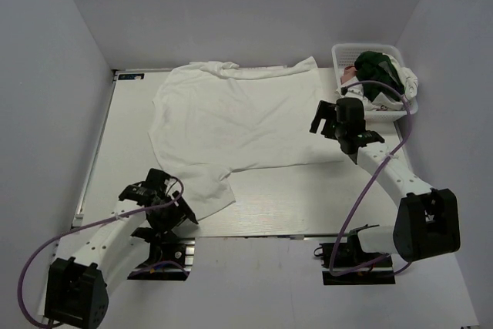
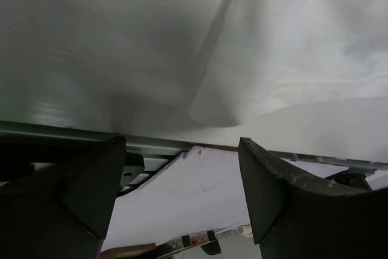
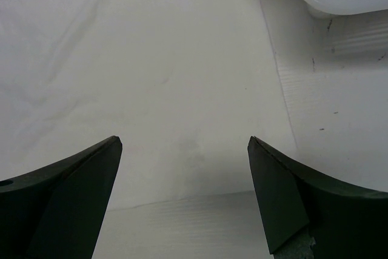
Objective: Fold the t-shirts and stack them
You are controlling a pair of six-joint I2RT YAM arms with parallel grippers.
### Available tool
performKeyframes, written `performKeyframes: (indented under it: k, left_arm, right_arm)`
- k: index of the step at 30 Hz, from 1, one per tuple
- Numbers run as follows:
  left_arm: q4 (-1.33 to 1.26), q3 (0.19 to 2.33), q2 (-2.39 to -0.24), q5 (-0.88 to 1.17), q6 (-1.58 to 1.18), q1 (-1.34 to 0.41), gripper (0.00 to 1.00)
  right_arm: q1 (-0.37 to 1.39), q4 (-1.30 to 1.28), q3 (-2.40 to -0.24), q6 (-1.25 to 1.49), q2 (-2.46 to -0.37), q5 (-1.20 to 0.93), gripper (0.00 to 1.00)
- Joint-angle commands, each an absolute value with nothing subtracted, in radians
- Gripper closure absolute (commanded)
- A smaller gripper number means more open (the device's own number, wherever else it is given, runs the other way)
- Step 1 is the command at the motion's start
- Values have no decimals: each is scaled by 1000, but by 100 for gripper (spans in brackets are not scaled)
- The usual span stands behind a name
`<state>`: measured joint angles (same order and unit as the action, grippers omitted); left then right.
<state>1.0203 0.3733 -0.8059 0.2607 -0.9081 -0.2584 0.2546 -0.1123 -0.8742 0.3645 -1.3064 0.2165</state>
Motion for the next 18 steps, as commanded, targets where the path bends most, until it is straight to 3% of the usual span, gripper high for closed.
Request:
performKeyframes:
  k: [1, 8, 18]
  left_arm:
    - [921, 394, -851, 215, -928, -264, 16]
    - [790, 448, -1002, 167, -942, -264, 29]
    - [792, 606, -1108, 140, -871, -264, 29]
  right_arm:
    - [247, -95, -864, 391, -1296, 192, 10]
    - [247, -98, -793, 416, -1272, 140, 10]
    - [248, -137, -782, 403, -1287, 126, 10]
